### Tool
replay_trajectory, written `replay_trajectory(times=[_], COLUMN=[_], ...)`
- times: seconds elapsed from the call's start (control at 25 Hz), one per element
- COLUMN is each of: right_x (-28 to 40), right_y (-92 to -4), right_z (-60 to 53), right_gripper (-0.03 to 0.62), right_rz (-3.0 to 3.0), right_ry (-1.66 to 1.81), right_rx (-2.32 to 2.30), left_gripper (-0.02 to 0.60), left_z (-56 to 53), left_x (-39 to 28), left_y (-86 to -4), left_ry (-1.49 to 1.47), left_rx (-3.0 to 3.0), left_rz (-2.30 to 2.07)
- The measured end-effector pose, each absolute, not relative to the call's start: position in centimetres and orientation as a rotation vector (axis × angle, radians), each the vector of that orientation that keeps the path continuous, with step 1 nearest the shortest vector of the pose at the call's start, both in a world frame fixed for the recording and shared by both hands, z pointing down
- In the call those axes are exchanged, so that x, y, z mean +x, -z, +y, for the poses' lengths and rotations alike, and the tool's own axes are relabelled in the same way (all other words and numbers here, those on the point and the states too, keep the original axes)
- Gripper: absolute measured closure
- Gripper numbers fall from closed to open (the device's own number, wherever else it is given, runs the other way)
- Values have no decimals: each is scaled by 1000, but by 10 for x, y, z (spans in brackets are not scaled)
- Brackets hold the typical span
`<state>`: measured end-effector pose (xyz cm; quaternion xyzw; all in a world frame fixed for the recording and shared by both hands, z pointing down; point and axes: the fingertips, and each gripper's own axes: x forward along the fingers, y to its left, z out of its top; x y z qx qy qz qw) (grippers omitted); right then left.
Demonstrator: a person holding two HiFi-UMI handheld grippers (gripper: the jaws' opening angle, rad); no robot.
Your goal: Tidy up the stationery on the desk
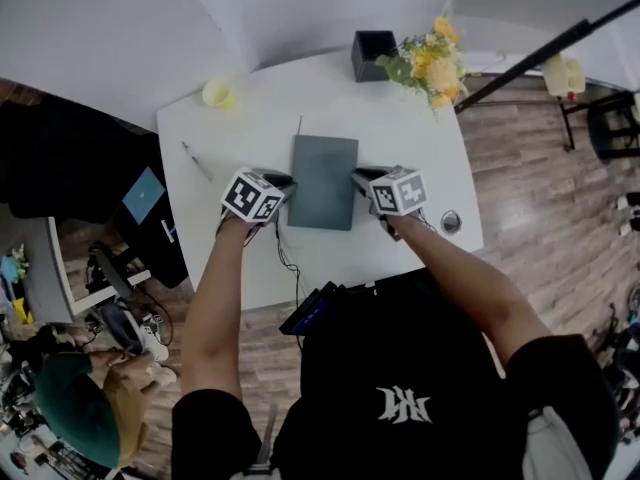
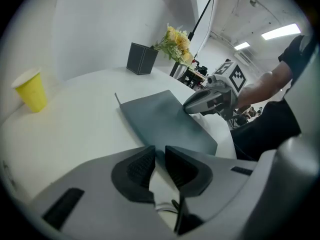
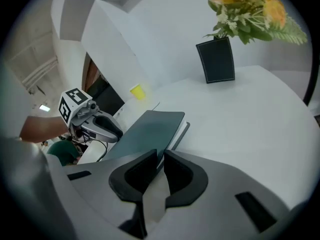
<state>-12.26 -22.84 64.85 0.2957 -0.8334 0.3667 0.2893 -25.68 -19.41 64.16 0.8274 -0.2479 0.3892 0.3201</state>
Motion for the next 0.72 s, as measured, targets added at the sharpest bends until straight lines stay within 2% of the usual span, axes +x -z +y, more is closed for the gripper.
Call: replay_trajectory(times=[0.72], right_x=[-112], right_y=[-649], right_z=[-166], right_gripper=[527], right_rz=[-2271], right_ry=[-835], right_rx=[513], left_gripper=[518], left_z=[-100], left_x=[-234], left_y=[-644], left_ry=[-934], left_rx=[2057], left_rz=[-795])
